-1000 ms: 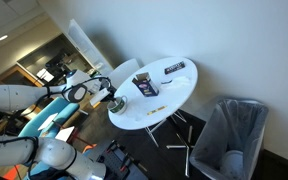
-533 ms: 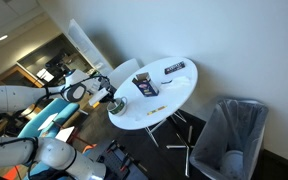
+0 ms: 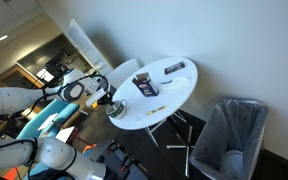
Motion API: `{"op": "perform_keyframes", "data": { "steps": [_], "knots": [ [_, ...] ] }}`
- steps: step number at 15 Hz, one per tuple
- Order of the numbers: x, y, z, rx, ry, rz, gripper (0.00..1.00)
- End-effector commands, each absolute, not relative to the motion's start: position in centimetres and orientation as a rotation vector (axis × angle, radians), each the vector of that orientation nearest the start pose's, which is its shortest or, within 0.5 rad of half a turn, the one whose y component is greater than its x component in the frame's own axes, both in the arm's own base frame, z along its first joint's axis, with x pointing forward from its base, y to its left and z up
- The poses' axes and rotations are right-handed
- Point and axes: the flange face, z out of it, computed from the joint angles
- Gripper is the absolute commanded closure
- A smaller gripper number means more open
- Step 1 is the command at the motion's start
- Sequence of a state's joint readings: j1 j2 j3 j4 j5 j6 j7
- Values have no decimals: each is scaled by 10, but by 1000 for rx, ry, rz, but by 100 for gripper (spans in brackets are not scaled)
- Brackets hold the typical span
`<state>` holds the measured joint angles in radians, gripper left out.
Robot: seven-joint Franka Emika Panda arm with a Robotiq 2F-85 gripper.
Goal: Pick up the spoon and scoop some of the contents in the bowl
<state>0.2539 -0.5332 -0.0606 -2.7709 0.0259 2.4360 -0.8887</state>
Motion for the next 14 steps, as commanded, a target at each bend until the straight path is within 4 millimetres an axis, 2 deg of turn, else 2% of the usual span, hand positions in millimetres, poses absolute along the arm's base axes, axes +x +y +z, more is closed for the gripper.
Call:
{"op": "perform_keyframes", "data": {
  "steps": [1,8,14],
  "knots": [
    [356,70,387,-2733,-1610,-247,97],
    [363,65,392,-2742,-1618,-264,97],
    [369,62,405,-2752,-1617,-285,97]
  ]
}}
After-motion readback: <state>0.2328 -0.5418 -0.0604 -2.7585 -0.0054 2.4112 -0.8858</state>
